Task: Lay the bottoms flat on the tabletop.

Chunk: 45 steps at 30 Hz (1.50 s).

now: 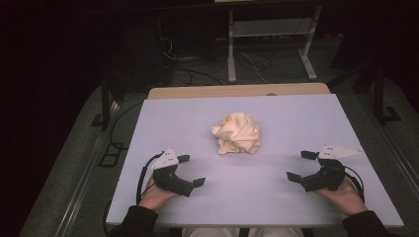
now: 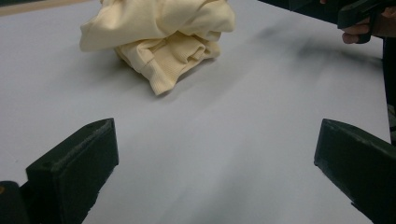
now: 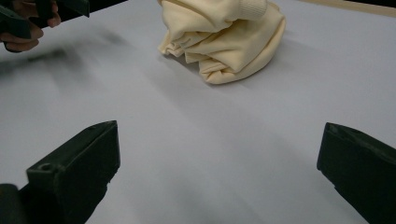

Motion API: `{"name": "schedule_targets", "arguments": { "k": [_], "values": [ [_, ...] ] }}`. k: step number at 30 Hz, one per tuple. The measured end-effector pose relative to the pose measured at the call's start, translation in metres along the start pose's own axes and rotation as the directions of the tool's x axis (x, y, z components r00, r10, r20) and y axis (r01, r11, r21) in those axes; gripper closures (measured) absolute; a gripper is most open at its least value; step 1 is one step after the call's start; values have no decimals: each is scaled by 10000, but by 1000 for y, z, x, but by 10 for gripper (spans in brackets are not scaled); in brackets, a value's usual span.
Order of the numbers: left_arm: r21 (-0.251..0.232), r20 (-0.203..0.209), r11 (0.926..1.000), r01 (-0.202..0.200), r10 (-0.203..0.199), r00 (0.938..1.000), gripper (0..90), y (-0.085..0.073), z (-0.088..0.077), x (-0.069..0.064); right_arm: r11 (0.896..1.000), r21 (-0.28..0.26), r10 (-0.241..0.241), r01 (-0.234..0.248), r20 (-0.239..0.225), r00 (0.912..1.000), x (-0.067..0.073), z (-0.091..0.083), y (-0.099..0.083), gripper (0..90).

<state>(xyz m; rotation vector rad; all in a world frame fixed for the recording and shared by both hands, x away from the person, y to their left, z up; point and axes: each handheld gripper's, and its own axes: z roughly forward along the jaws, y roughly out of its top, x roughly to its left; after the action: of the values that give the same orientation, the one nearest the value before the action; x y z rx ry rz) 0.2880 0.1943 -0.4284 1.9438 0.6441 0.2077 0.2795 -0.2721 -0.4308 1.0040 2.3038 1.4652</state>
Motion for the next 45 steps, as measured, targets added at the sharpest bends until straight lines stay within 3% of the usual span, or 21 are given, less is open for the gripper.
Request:
{"name": "schedule_targets", "arguments": {
  "k": [22, 35, 45],
  "values": [
    [15, -66, 10000, -51, 51, 10000, 0, 1, 0, -1, 10000, -46, -2, 3, 53, 10000, 1, -1, 1, 0],
    [196, -317, 9998, 10, -4, 9995, 0, 1, 1, 0, 9999, -158, 44, -42, 127, 9999, 2, -3, 10, 0],
    [292, -329, 9995, -72, 82, 9994, 0, 15, 2, 1, 9999, -47, 124, -124, 179, 9998, -2, -4, 24, 0]
  ]
}}
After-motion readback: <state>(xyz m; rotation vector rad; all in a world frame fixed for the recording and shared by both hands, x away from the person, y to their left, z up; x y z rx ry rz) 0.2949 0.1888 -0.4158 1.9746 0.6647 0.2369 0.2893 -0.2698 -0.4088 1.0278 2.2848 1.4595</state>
